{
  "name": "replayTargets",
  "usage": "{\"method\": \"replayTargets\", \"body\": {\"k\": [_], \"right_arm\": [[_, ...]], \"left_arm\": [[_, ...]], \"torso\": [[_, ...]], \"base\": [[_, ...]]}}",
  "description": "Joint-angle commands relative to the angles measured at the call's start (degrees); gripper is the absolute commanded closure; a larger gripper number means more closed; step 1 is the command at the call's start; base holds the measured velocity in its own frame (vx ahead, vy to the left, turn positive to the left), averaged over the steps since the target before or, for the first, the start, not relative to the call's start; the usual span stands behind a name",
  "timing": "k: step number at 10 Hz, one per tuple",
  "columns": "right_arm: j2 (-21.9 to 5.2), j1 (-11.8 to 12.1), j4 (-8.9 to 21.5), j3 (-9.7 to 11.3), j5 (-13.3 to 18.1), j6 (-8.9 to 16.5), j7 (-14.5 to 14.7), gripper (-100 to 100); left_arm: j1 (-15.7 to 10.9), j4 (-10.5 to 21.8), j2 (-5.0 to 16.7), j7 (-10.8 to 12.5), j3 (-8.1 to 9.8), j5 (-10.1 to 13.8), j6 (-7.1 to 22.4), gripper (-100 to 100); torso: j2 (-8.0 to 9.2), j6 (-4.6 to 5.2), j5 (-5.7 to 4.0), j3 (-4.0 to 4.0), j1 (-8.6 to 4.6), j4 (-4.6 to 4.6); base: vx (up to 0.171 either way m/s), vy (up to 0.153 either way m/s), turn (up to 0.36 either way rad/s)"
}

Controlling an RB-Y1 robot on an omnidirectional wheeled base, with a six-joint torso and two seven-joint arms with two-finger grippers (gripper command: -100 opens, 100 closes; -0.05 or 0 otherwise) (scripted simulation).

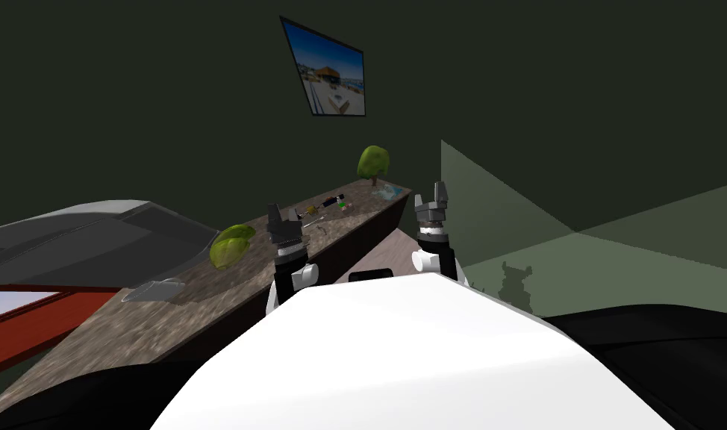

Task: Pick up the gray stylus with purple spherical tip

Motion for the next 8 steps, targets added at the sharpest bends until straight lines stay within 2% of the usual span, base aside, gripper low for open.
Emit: {"method": "replayTargets", "body": {"k": [1, 3, 7, 8], "right_arm": [[0.00, 0.00, 0.00, 0.00, 0.00, 0.00, 0.00, 0], [0.00, 0.00, 0.00, 0.00, 0.00, 0.00, 0.00, 0], [0.00, 0.00, 0.00, 0.00, 0.00, 0.00, 0.00, 0], [0.00, 0.00, 0.00, 0.00, 0.00, 0.00, 0.00, 0]], "left_arm": [[0.11, 0.05, 1.92, 0.07, 0.26, 0.40, 0.89, -100], [0.37, 0.15, 4.75, 0.24, 0.88, 1.35, 2.97, -100], [1.24, 0.38, 10.03, 0.77, 3.07, 4.62, 9.25, -100], [1.24, 0.38, 10.03, 0.77, 3.07, 4.62, 10.02, -100]], "torso": [[0.00, 0.00, 0.00, 0.00, 0.00, 0.00], [0.02, 0.01, 0.01, 0.01, 0.06, 0.00], [0.06, 0.00, 0.04, 0.03, 0.15, 0.01], [0.05, 0.01, 0.03, 0.03, 0.15, 0.01]], "base": [[-0.002, 0.004, -0.036], [-0.007, 0.014, -0.050], [-0.012, 0.030, -0.083], [-0.010, 0.027, -0.031]]}}
